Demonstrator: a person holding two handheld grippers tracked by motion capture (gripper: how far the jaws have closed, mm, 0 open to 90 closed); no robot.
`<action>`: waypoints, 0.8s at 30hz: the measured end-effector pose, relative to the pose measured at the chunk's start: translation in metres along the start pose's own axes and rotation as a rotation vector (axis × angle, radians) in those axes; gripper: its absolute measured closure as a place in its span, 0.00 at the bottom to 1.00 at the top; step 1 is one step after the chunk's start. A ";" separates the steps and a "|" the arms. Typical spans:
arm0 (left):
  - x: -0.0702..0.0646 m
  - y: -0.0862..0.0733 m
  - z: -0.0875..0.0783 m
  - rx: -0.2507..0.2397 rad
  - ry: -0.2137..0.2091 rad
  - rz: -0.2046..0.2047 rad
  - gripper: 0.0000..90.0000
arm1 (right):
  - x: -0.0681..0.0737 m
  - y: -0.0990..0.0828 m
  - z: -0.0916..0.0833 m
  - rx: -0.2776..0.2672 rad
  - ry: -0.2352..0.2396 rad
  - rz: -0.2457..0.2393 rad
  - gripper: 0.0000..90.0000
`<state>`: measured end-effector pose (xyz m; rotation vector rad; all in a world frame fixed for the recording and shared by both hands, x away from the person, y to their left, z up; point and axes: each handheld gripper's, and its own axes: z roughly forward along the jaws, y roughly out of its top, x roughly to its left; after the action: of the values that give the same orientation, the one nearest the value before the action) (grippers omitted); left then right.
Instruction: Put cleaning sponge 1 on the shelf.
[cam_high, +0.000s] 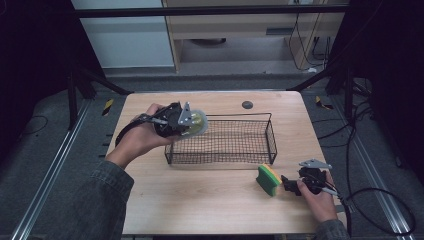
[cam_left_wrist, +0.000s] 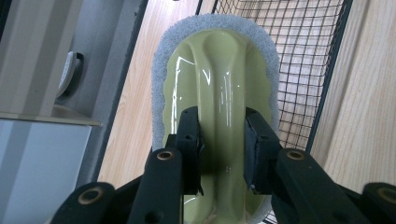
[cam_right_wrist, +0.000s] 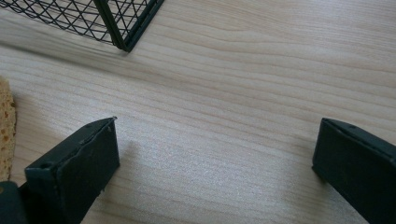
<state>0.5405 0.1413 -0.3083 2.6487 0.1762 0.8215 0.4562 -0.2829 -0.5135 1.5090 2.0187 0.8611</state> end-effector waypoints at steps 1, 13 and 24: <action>0.000 0.000 0.000 0.000 0.000 0.000 0.79 | 0.000 0.000 0.000 0.000 0.000 0.000 0.01; -0.001 0.001 0.010 0.027 -0.001 0.039 0.79 | 0.000 0.000 0.000 0.001 0.003 -0.002 0.01; -0.002 -0.001 0.033 0.036 -0.038 0.066 0.79 | 0.000 0.000 0.000 0.001 0.004 -0.002 0.01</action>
<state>0.5572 0.1317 -0.3351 2.7147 0.0953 0.7953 0.4565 -0.2831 -0.5134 1.5073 2.0231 0.8627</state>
